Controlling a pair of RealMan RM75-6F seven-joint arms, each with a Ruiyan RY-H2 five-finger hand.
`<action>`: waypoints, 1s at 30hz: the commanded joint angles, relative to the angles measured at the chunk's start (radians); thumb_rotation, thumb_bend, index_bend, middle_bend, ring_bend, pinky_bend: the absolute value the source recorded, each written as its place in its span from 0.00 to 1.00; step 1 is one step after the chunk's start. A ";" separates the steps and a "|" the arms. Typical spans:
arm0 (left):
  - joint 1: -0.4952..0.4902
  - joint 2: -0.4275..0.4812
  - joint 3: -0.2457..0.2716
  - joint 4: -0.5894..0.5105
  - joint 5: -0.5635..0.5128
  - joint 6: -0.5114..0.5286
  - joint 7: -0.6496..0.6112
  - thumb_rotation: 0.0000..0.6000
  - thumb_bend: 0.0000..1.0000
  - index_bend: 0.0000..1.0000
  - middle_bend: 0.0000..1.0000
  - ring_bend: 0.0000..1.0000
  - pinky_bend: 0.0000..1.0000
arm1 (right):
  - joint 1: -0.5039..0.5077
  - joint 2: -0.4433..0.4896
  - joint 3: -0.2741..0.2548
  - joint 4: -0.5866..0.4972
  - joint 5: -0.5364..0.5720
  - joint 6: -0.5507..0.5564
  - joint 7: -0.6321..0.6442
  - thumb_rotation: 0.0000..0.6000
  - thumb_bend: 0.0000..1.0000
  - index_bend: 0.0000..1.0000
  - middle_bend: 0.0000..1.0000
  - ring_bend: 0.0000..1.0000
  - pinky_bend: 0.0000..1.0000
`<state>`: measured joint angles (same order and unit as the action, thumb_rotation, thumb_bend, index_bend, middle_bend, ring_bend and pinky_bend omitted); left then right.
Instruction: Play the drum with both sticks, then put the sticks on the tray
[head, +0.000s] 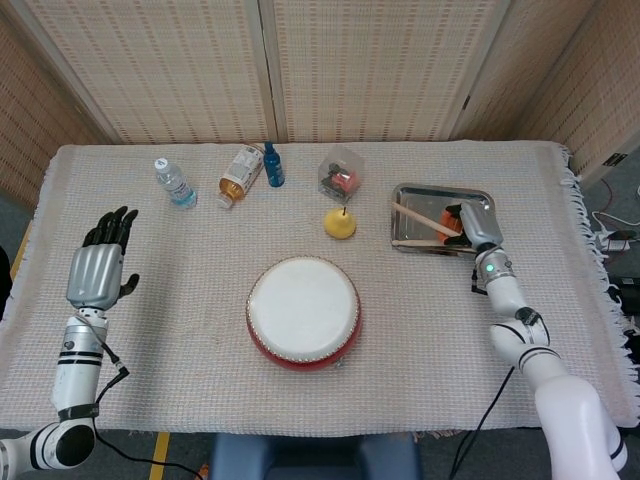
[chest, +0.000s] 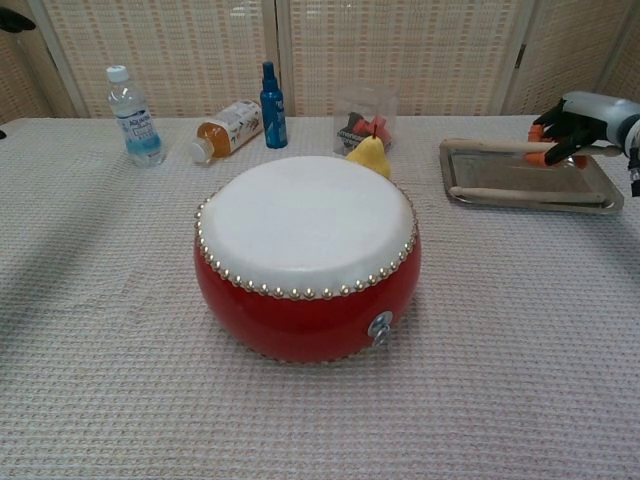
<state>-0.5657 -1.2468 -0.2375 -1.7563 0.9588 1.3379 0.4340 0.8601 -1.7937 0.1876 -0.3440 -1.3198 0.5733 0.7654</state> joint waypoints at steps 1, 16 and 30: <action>0.004 0.000 -0.002 0.004 -0.003 -0.003 -0.006 1.00 0.22 0.00 0.00 0.00 0.17 | 0.016 -0.043 -0.013 0.066 -0.021 -0.027 0.031 1.00 0.64 0.88 0.62 0.54 0.69; 0.026 0.012 -0.011 -0.002 0.003 -0.005 -0.021 1.00 0.22 0.00 0.00 0.00 0.17 | 0.049 -0.040 0.027 0.148 0.020 -0.186 -0.050 1.00 0.29 0.23 0.28 0.18 0.41; 0.040 0.022 -0.017 -0.009 0.018 0.006 -0.024 1.00 0.22 0.00 0.00 0.00 0.17 | 0.045 -0.010 0.068 0.130 0.054 -0.164 -0.126 1.00 0.18 0.07 0.22 0.11 0.34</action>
<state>-0.5267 -1.2274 -0.2540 -1.7661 0.9744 1.3419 0.4106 0.9107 -1.8185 0.2521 -0.2006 -1.2656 0.3788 0.6422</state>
